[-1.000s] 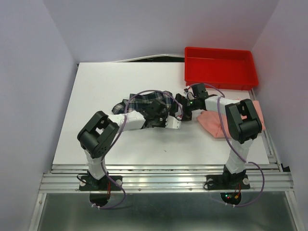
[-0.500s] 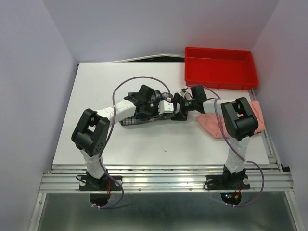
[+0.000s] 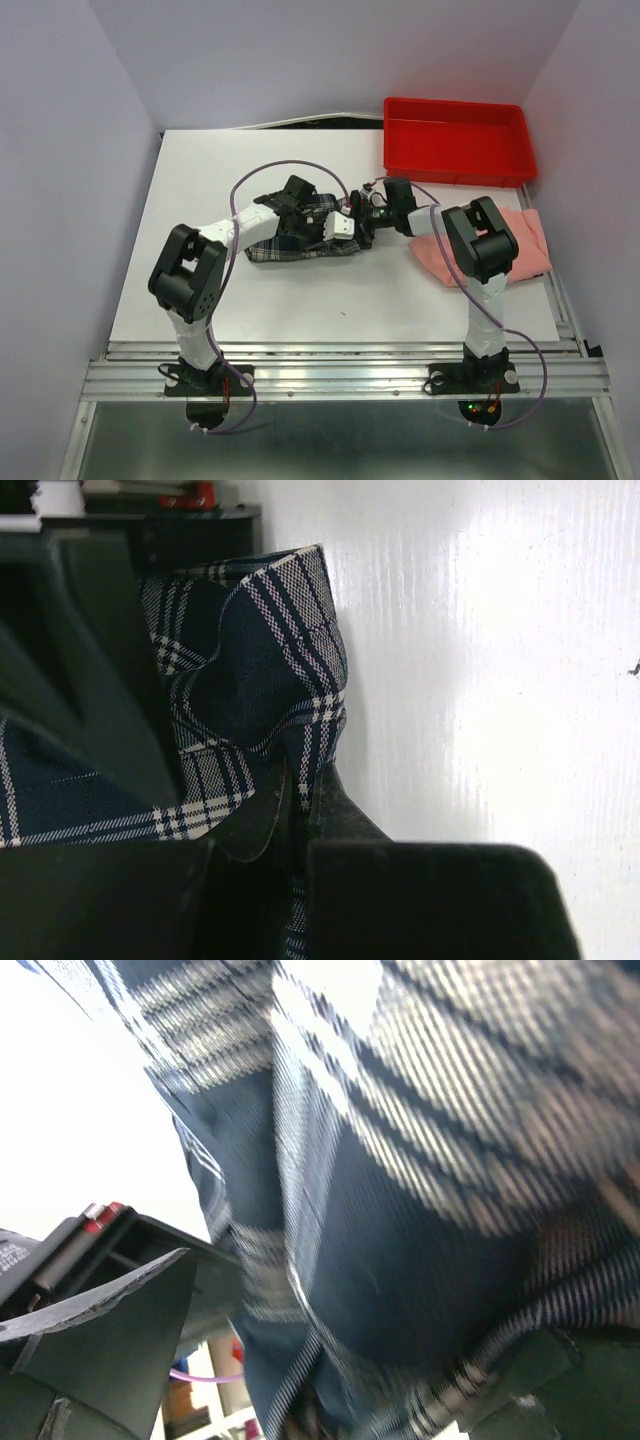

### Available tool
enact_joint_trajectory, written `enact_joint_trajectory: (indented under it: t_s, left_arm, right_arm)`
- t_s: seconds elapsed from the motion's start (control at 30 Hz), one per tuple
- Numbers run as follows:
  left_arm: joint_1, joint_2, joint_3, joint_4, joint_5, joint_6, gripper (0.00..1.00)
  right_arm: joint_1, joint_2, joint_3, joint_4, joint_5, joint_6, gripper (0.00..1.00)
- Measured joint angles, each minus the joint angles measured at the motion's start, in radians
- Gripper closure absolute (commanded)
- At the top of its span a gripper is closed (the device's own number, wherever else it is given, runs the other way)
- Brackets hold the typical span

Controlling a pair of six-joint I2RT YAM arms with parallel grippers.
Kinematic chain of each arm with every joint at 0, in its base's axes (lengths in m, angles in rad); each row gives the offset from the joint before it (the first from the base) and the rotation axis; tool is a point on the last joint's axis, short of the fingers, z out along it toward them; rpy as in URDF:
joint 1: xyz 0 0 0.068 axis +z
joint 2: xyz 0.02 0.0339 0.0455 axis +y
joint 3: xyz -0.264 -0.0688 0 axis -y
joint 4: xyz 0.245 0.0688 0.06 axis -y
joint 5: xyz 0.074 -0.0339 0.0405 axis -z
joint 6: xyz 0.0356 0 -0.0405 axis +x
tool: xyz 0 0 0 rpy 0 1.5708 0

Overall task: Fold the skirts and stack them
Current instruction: Neatly place the folded skirt to the corner

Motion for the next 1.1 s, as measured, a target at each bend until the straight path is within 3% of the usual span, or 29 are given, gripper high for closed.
enact_joint_trajectory:
  t_s: [0.07,0.1,0.13,0.17,0.2,0.23,0.27,0.3,0.37,0.47,0.6,0.73,0.87,0.93,1.0,1.1]
  left_arm:
    - [0.000,0.007,0.001,-0.011,0.002,0.017,0.98]
    - [0.000,0.011,0.004,-0.018,0.002,0.022,0.87]
    - [0.001,0.017,0.011,-0.023,0.000,0.023,0.81]
    - [0.001,0.020,0.013,-0.024,-0.003,0.019,0.67]
    - [0.001,0.021,0.018,-0.028,-0.010,0.009,0.60]
    - [0.003,0.020,0.022,-0.026,-0.013,0.000,0.54]
    - [0.008,0.018,0.025,-0.024,-0.016,-0.022,0.47]
    - [0.015,0.013,0.026,-0.013,-0.021,-0.069,0.28]
    - [0.032,-0.022,0.023,0.015,-0.044,-0.151,0.04]
    - [0.060,-0.138,0.010,0.039,-0.122,-0.213,0.02]
    - [0.088,-0.409,-0.010,0.110,-0.308,-0.310,0.02]
    - [0.124,-0.613,-0.001,0.191,-0.491,-0.508,0.04]
    - [0.291,-0.596,0.079,0.102,-0.522,-0.729,0.09]
    - [0.378,-0.574,0.077,0.066,-0.501,-0.850,0.02]
    - [0.446,-0.548,0.024,0.034,-0.464,-0.948,0.02]
    - [0.550,-0.541,-0.188,-0.016,-0.359,-1.081,0.03]
  right_arm:
    - [0.021,0.023,0.023,0.032,-0.001,0.011,0.12]
    - [0.030,0.027,0.026,0.042,-0.001,0.014,0.20]
    - [0.041,0.028,0.026,0.055,0.003,0.012,0.36]
    - [0.053,0.031,0.026,0.063,0.015,0.012,0.49]
    - [0.058,0.031,0.026,0.066,0.019,0.004,0.49]
    - [0.063,0.032,0.023,0.068,0.043,-0.010,0.60]
    - [0.064,0.032,0.017,0.066,0.063,-0.020,0.64]
    - [0.066,0.032,0.011,0.061,0.078,-0.026,0.67]
    - [0.069,0.032,0.010,0.043,0.105,-0.059,0.74]
    - [0.069,0.027,0.010,0.011,0.126,-0.114,0.79]
    - [0.070,0.007,0.010,-0.028,0.145,-0.194,0.83]
    - [0.070,-0.015,0.010,-0.084,0.164,-0.272,0.88]
    - [0.070,-0.036,0.010,-0.132,0.185,-0.310,0.89]
    - [0.070,-0.041,0.010,-0.151,0.194,-0.321,0.89]
    - [0.070,-0.041,0.013,-0.167,0.199,-0.326,0.89]
    - [0.070,-0.041,0.026,-0.195,0.200,-0.330,0.89]
